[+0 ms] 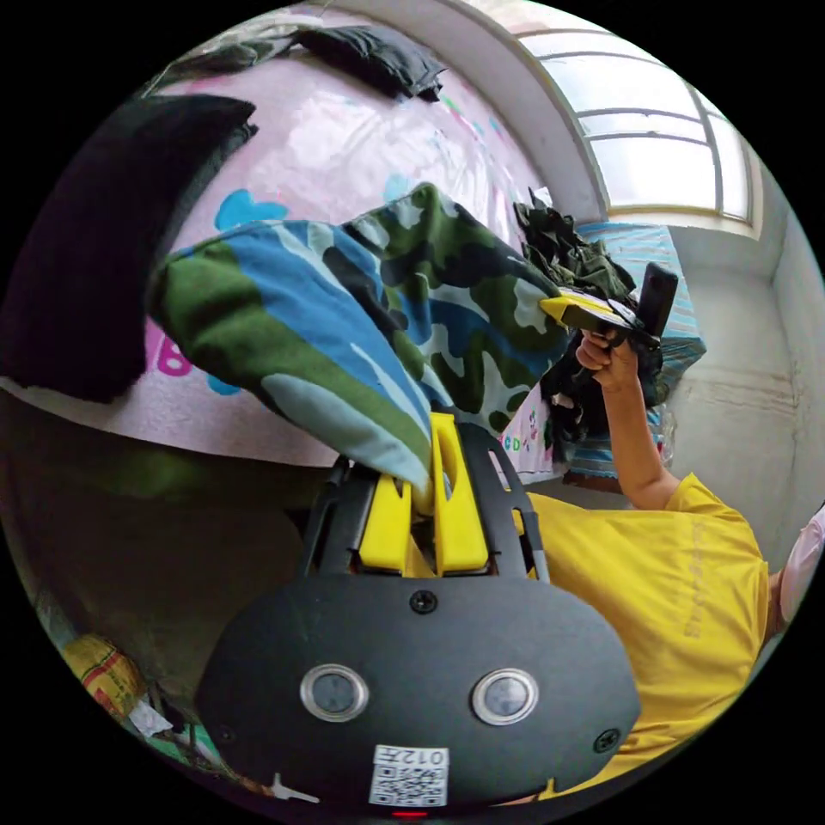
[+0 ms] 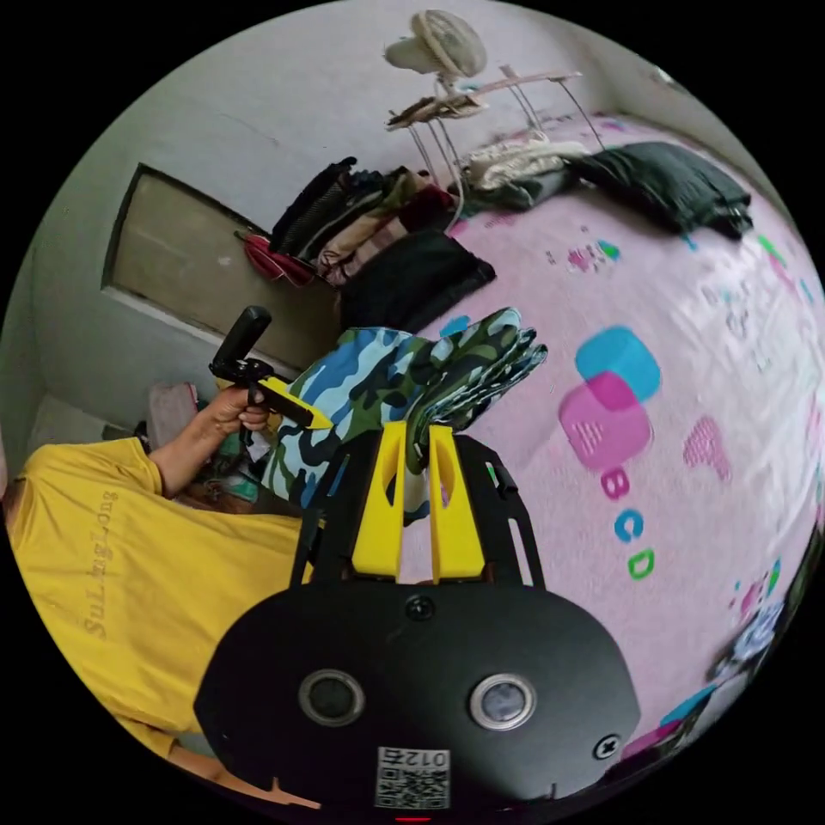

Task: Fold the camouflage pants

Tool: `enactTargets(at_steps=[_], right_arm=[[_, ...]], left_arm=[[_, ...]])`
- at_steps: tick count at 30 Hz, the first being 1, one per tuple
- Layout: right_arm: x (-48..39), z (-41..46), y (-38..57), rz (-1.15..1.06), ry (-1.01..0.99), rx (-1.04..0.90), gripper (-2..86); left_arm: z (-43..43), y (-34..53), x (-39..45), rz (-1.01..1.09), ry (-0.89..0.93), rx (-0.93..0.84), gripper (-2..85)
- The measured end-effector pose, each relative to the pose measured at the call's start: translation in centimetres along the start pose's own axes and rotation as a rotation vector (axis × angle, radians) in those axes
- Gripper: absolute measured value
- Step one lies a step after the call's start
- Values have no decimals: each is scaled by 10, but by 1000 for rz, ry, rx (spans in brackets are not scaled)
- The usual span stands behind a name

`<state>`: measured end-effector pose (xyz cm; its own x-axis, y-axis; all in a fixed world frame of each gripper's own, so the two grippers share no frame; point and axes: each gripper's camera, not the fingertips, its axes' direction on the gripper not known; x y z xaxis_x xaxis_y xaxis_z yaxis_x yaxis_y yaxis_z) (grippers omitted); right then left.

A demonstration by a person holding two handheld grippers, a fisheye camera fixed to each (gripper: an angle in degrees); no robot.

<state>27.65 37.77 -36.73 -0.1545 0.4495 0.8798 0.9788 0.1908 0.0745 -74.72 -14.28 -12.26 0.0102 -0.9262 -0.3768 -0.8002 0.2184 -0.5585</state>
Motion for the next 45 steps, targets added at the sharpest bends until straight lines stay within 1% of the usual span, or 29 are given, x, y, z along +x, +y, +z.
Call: enactTargets(at_steps=[1, 3, 5, 6, 8, 9, 11, 12, 14, 17, 18, 20, 22, 24, 25, 28, 29, 31, 32, 33, 34, 35, 36, 38, 40, 41, 42, 44, 45], right_arm=[[-11, 4, -32, -49, -6, 15, 8], [-25, 13, -82, -117, -18, 42, 8], [-34, 33, -151, -185, -42, 65, 8], [-35, 40, -169, -196, -47, 66, 8], [-32, 77, -237, -228, -71, 43, 9], [-30, 88, -252, -233, -71, 31, 9], [-17, 139, -308, -235, -90, -46, 10], [-12, 154, -319, -224, -86, -65, 10], [12, 219, -355, -166, -73, -160, 13], [35, 284, -375, -96, 41, -277, 16], [38, 290, -377, -89, 41, -284, 17], [51, 298, -385, -81, -17, -279, 21], [56, 301, -390, -88, -54, -274, 26], [58, 308, -395, -109, -39, -260, 33], [63, 316, -398, -102, -23, -254, 41], [81, 341, -396, -29, 2, -262, 70], [89, 345, -393, 11, 4, -252, 79], [102, 342, -386, 75, -26, -199, 79], [108, 334, -380, 122, -28, -136, 71], [109, 329, -376, 138, -13, -93, 67], [104, 317, -369, 130, 31, 2, 52], [91, 311, -363, 88, 71, 77, 38], [83, 310, -361, 62, 85, 102, 33], [47, 326, -362, -62, 106, 114, 13], [22, 348, -365, -143, 138, 97, 7], [10, 365, -367, -194, 153, 71, 4], [6, 374, -368, -211, 161, 57, 3], [-2, 407, -375, -245, 155, -1, 1], [-1, 416, -377, -249, 156, -25, 1]], left_arm=[[-18, 2, 5, 9, -5, 25, 73], [-94, 13, 15, 23, -29, 145, 73], [-148, 22, 10, -1, -19, 242, 73], [-180, 29, 1, -25, -2, 304, 72], [-216, 37, -18, -74, 31, 385, 72], [-233, 42, -33, -108, 47, 430, 72], [-247, 49, -56, -161, 69, 485, 72], [-247, 53, -72, -188, 69, 514, 72], [-231, 59, -104, -262, 92, 542, 72], [-179, 75, -165, -448, 315, 547, 69], [-168, 86, -172, -439, 426, 610, 68], [-160, 99, -163, -421, 499, 663, 67], [-162, 105, -142, -406, 458, 684, 68], [-167, 100, -109, -370, 380, 685, 69], [-165, 99, -104, -369, 372, 682, 70], [-151, 99, -96, -382, 446, 688, 67], [-147, 110, -92, -404, 466, 719, 64], [-152, 132, -76, -406, 425, 776, 56], [-160, 147, -59, -416, 355, 802, 50], [-173, 157, -37, -396, 247, 820, 45], [-179, 158, -25, -380, 184, 815, 42], [-190, 149, -2, -349, 62, 779, 37], [-197, 130, 17, -302, -32, 723, 33], [-204, 96, 44, -230, -134, 664, 26], [-206, 69, 64, -187, -173, 595, 21], [-202, 53, 70, -195, -172, 487, 17], [-189, 42, 70, -219, -154, 326, 13], [-163, 40, 76, -193, -151, 161, 9], [-150, 48, 82, -182, -174, 151, 8]])
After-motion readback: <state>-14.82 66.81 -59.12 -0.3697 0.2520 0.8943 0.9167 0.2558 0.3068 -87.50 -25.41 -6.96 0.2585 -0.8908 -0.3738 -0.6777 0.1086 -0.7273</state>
